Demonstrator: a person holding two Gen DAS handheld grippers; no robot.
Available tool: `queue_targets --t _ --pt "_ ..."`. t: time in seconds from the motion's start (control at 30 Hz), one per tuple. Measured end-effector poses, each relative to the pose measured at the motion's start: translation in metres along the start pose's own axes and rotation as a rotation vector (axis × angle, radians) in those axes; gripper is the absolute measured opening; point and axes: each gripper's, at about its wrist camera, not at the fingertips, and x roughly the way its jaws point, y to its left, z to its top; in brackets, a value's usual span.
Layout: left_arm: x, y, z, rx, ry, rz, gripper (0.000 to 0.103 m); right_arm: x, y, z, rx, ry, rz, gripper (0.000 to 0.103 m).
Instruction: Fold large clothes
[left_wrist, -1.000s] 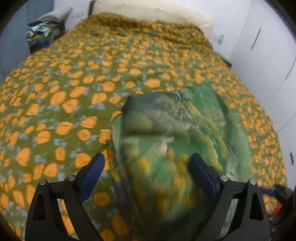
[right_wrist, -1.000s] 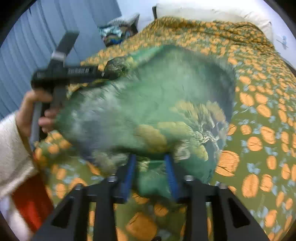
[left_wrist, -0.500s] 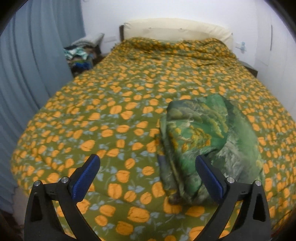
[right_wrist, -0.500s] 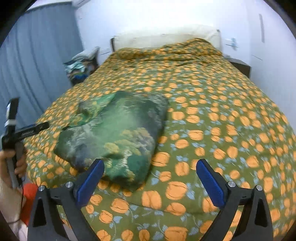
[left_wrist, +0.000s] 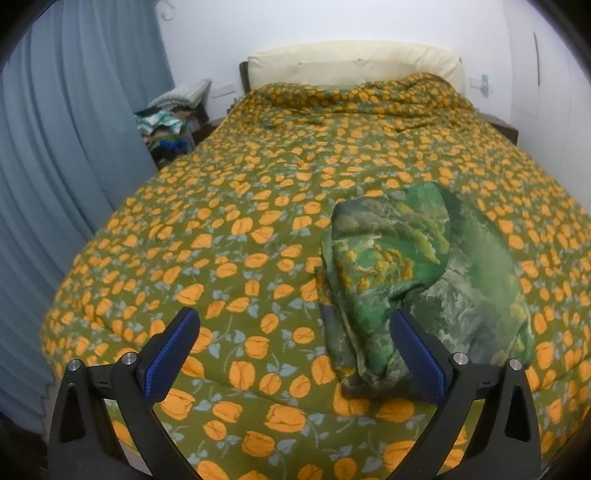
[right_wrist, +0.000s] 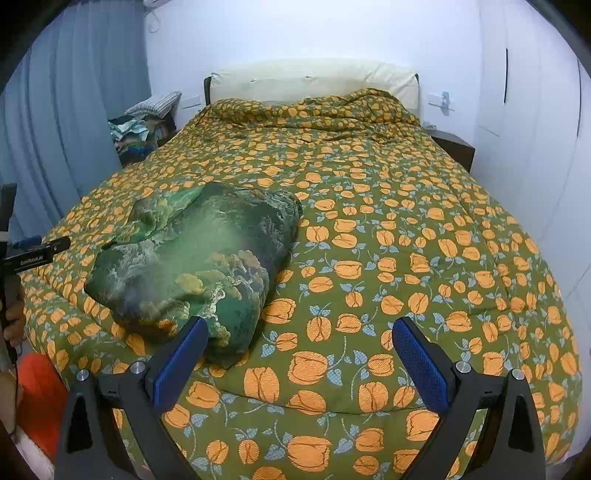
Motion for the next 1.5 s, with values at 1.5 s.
queue_targets --t 1.5 --pt "0.228 0.077 -0.089 -0.228 0.367 0.044 0.103 0.016 0.006 -0.029 0.0 0.076 -0.012 0.099"
